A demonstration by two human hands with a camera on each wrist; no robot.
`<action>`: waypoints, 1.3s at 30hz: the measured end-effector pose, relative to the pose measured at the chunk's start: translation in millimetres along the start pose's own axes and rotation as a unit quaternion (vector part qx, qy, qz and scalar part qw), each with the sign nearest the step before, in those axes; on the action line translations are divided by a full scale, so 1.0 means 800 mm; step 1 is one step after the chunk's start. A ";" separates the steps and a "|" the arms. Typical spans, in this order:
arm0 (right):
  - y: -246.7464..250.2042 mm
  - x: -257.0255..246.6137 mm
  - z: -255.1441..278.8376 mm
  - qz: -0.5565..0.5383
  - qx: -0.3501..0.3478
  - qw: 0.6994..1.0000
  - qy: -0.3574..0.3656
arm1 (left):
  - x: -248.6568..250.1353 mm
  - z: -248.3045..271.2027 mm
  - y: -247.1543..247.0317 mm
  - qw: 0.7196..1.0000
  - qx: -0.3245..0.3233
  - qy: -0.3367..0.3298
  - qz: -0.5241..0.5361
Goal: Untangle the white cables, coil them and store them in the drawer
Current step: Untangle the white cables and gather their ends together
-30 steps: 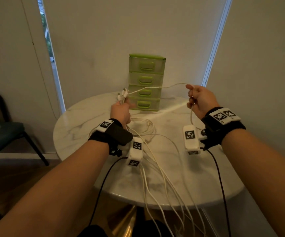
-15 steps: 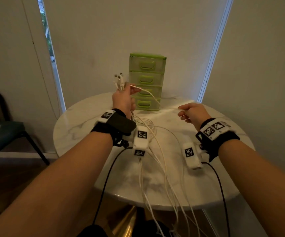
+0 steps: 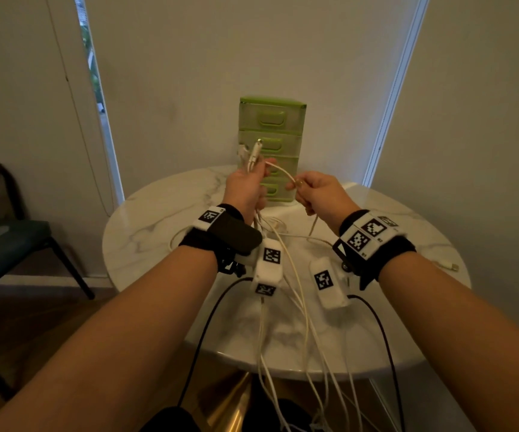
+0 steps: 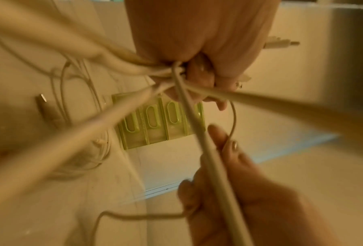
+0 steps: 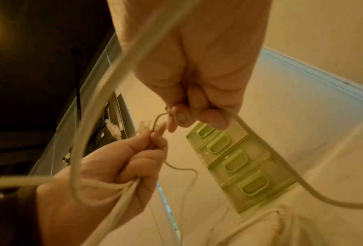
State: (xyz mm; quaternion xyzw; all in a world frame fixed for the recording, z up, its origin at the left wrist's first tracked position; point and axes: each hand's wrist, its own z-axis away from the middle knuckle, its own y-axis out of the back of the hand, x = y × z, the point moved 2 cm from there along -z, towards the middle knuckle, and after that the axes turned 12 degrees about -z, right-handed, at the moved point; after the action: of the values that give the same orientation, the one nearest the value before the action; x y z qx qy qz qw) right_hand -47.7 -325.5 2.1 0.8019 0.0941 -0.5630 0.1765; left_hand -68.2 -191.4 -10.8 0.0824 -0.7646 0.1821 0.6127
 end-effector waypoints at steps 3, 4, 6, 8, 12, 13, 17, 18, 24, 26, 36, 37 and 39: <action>0.012 0.015 0.010 0.060 -0.007 0.997 -0.045 | 0.000 -0.004 0.007 0.999 0.022 0.004 0.049; 0.018 0.019 0.014 0.079 -0.007 0.995 -0.065 | 0.000 -0.005 0.010 0.998 0.031 0.008 0.057; 0.031 0.027 0.022 0.114 -0.005 0.987 -0.109 | 0.003 -0.007 0.016 0.995 0.051 0.018 0.080; 0.046 0.033 0.029 0.146 -0.003 0.978 -0.146 | 0.004 -0.010 0.021 0.994 0.061 0.028 0.087; 0.054 0.031 0.032 0.201 -0.015 0.964 -0.173 | 0.005 -0.009 0.013 0.998 0.039 0.036 0.021; 0.051 0.030 0.033 0.202 -0.018 0.964 -0.172 | 0.005 -0.008 0.009 0.999 0.031 0.040 0.020; 0.032 0.025 0.027 0.141 -0.003 0.984 -0.107 | 0.008 -0.004 -0.001 0.999 -0.009 0.048 0.023; 0.026 0.023 0.025 0.134 -0.002 0.988 -0.081 | 0.008 -0.002 -0.004 0.999 -0.016 0.048 0.016; -0.011 -0.014 0.023 -0.012 -0.085 0.996 -0.009 | -0.001 0.004 -0.009 0.997 -0.046 0.049 -0.042; -0.020 -0.029 0.025 -0.128 -0.104 0.986 -0.018 | -0.001 0.007 -0.008 0.995 -0.046 0.046 -0.080; -0.019 -0.042 -0.016 -0.040 0.058 0.997 0.007 | -0.005 0.034 -0.011 0.974 -0.125 0.034 -0.184; -0.018 -0.039 -0.018 -0.061 0.059 0.996 0.010 | -0.006 0.035 -0.010 0.971 -0.134 0.030 -0.197; -0.015 -0.033 -0.019 -0.109 0.087 0.990 0.023 | -0.008 0.035 -0.007 0.971 -0.135 0.031 -0.195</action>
State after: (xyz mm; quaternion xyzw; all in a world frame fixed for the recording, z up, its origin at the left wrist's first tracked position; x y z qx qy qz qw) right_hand -47.8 -307.0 29.6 0.8122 0.1354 -0.5660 0.0417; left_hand -90.3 -208.1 -21.1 0.1406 -0.7323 -0.0433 0.6650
